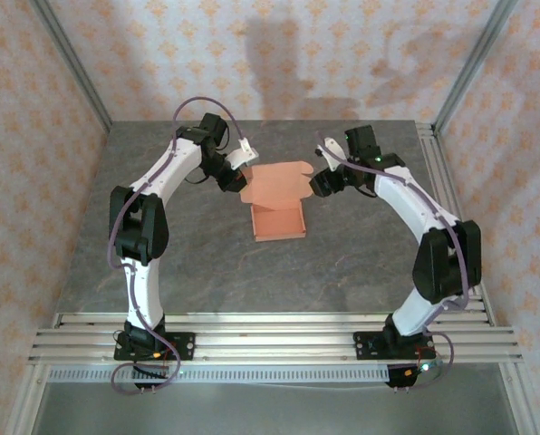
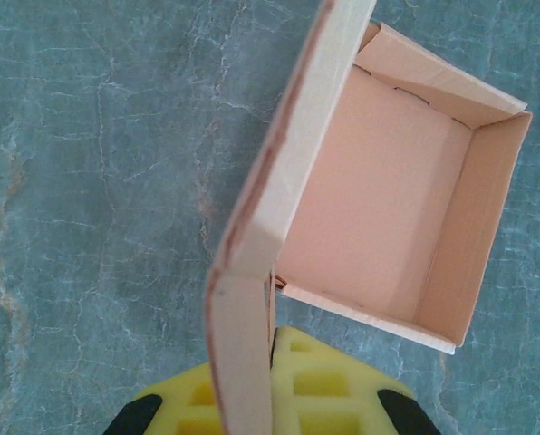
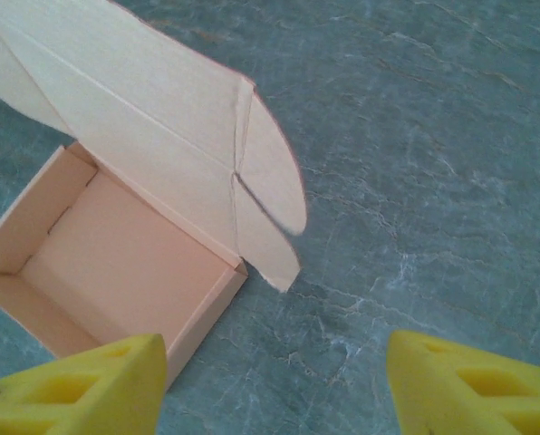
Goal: Fold the paper box
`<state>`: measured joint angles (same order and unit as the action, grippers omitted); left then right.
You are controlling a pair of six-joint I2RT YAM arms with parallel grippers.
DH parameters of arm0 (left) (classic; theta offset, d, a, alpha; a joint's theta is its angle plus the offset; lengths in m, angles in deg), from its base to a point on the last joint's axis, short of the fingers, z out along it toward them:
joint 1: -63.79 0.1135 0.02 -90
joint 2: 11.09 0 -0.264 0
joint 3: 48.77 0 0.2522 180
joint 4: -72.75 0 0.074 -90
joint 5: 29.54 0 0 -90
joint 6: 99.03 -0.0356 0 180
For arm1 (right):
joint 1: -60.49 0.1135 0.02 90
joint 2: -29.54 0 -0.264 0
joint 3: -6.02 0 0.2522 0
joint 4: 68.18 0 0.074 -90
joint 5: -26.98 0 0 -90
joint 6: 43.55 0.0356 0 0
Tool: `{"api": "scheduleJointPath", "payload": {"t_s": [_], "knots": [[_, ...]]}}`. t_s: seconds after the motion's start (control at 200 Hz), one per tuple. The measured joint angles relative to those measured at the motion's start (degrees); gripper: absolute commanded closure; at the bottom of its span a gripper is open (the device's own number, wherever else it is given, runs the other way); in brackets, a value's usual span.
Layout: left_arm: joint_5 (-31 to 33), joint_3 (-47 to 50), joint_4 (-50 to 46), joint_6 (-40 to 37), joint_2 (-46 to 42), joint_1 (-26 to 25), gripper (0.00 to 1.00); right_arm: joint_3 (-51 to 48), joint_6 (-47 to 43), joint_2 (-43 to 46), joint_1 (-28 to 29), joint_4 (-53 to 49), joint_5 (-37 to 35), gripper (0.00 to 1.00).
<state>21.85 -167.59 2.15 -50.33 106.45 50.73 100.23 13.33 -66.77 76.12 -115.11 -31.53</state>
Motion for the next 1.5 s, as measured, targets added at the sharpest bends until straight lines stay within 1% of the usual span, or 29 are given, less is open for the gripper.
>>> {"api": "scheduleJointPath", "payload": {"t_s": [0.11, 0.23, 0.33, 0.45, 0.491, 0.556, 0.626, 0.701, 0.861, 0.951, 1.021, 1.041, 1.081, 1.151, 1.291, 1.502], "knots": [[-0.20, 0.00, -0.55, -0.72, 0.00, 0.11, 1.00, 4.98, -4.81, -4.76, -0.48, -3.80, 2.16, 0.48], [-0.52, 0.02, -0.92, -0.85, 0.00, 0.31, 1.00, 10.73, -9.29, -10.16, -0.59, -8.24, 4.81, 0.50], [-0.94, 0.02, -0.98, -0.87, 0.00, 0.48, 1.00, 15.13, -12.07, -14.16, -0.59, -11.72, 6.69, 0.55], [-1.33, 0.04, -1.33, -1.25, 0.00, 0.48, 1.00, 20.87, -15.37, -18.64, -0.59, -16.85, 8.98, 0.64], [-1.46, 0.04, -1.49, -1.25, 0.00, 0.48, 1.00, 22.45, -16.06, -19.69, -0.59, -18.38, 9.46, 0.69], [-1.46, 0.04, -1.62, -1.25, 0.00, 0.48, 1.00, 24.33, -17.11, -21.05, -0.59, -20.48, 9.97, 0.74], [-1.46, 0.04, -1.77, -1.25, 0.00, 0.48, 1.00, 25.64, -17.90, -22.03, -0.59, -22.47, 10.21, 0.75], [-1.46, 0.04, -1.81, -1.25, 0.00, 0.48, 1.00, 26.43, -18.38, -22.51, -0.59, -24.30, 10.58, 0.83], [-1.66, 0.04, -1.99, -1.25, 0.00, 0.74, 1.00, 27.28, -19.04, -22.62, -0.59, -26.10, 11.43, 0.94], [-1.73, 0.04, -2.01, -1.25, 0.02, 0.74, 1.00, 27.52, -19.15, -22.62, -0.59, -26.49, 11.82, 0.98], [-1.88, 0.04, -2.01, -1.25, 0.07, 0.74, 1.00, 27.54, -19.06, -22.69, -0.59, -26.73, 11.89, 0.98], [-1.88, 0.04, -2.05, -1.25, 0.07, 0.74, 1.00, 27.56, -19.04, -22.69, -0.59, -26.80, 11.91, 0.96], [-1.88, 0.04, -2.10, -1.25, 0.13, 0.74, 1.00, 27.56, -19.04, -22.69, -0.59, -26.91, 11.89, 0.89], [-1.97, 0.04, -2.14, -1.25, 0.24, 0.74, 1.00, 27.56, -18.86, -22.69, -0.59, -26.91, 11.89, 0.86], [-2.23, 0.04, -2.16, -1.25, 0.42, 0.74, 1.00, 27.56, -18.71, -22.73, -0.59, -26.88, 11.89, 0.83], [-2.56, 0.04, -2.19, -1.25, 0.72, 0.74, 1.00, 28.37, -18.53, -23.89, -0.59, -26.91, 11.89, 0.84]]}}
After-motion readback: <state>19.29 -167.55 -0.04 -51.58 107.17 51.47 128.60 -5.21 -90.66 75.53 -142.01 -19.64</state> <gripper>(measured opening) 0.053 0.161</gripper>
